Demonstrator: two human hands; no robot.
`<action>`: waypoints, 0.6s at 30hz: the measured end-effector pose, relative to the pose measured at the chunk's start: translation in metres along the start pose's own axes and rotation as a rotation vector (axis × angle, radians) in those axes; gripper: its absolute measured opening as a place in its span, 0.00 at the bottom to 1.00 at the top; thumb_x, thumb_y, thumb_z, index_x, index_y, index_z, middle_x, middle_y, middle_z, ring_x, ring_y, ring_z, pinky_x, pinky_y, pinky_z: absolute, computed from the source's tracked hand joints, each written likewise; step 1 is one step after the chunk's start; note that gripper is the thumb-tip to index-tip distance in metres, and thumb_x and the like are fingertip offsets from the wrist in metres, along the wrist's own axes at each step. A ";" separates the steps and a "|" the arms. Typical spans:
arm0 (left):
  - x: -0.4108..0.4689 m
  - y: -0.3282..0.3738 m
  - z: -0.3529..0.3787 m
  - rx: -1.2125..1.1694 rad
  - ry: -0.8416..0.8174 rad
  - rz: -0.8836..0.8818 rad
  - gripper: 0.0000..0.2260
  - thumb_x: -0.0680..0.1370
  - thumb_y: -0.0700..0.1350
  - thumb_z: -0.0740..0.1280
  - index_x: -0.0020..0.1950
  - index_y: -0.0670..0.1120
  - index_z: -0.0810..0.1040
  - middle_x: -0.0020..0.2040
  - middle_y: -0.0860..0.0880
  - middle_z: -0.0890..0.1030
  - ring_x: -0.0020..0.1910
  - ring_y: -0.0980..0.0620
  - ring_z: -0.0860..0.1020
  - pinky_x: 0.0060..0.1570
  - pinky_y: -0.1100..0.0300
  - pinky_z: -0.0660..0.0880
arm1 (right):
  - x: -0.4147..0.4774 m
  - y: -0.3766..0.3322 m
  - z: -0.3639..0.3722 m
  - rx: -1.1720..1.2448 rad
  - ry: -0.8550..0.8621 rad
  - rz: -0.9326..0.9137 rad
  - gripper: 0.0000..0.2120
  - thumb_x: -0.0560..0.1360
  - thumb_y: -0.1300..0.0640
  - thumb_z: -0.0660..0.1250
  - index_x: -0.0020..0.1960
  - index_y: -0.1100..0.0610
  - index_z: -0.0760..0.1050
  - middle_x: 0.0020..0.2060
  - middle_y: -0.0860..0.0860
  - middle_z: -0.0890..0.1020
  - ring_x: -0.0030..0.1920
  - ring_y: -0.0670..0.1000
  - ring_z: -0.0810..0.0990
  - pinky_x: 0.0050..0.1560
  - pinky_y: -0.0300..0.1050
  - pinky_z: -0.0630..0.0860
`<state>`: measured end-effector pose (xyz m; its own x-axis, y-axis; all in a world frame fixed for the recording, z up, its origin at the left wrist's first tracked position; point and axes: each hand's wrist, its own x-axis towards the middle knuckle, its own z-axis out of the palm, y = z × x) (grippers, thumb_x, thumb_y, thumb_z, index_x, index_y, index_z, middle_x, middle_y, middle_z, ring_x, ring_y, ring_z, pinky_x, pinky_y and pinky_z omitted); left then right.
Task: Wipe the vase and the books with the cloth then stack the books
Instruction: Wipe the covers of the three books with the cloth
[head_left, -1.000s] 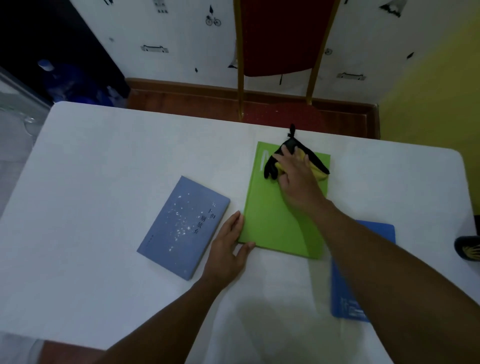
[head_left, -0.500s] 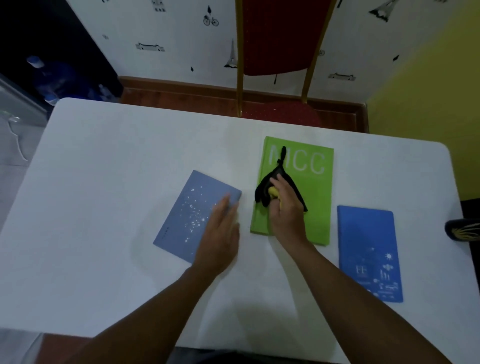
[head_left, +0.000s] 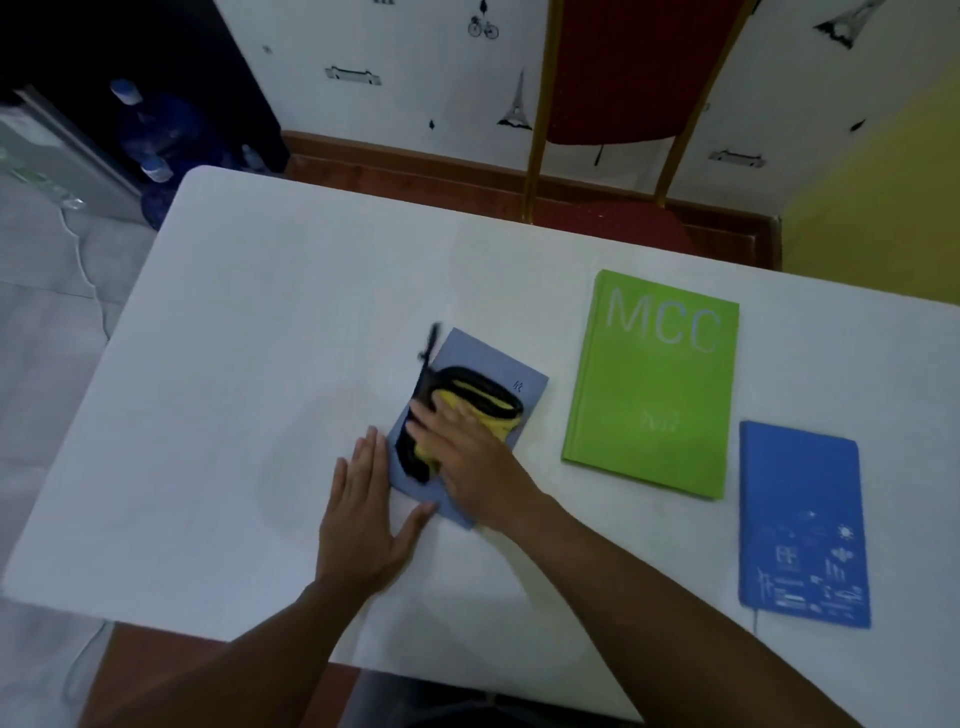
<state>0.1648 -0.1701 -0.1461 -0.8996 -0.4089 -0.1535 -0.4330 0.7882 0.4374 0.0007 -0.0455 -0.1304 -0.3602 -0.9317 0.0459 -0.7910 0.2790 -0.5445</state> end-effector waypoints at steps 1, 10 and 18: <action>0.000 0.000 0.000 -0.003 0.003 0.007 0.43 0.79 0.67 0.59 0.84 0.42 0.49 0.84 0.46 0.51 0.83 0.49 0.49 0.81 0.44 0.54 | -0.013 0.002 -0.003 -0.027 -0.060 -0.089 0.24 0.77 0.63 0.56 0.72 0.63 0.75 0.74 0.60 0.73 0.77 0.63 0.68 0.80 0.58 0.59; 0.002 0.001 -0.003 -0.009 -0.063 -0.044 0.43 0.79 0.71 0.57 0.84 0.49 0.43 0.84 0.53 0.45 0.83 0.55 0.43 0.81 0.52 0.44 | 0.014 0.060 -0.045 -0.156 -0.032 0.042 0.32 0.68 0.73 0.69 0.72 0.62 0.75 0.74 0.62 0.74 0.74 0.69 0.70 0.74 0.69 0.64; -0.001 -0.006 0.001 -0.014 -0.020 0.023 0.40 0.81 0.64 0.59 0.84 0.46 0.45 0.84 0.48 0.49 0.83 0.51 0.46 0.82 0.50 0.45 | -0.033 0.009 -0.010 -0.049 -0.108 -0.144 0.27 0.72 0.70 0.62 0.70 0.62 0.77 0.73 0.59 0.75 0.76 0.64 0.69 0.78 0.63 0.62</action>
<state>0.1684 -0.1743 -0.1491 -0.9103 -0.3812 -0.1612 -0.4113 0.7906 0.4536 0.0006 -0.0095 -0.1288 -0.1888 -0.9816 0.0289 -0.8545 0.1497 -0.4975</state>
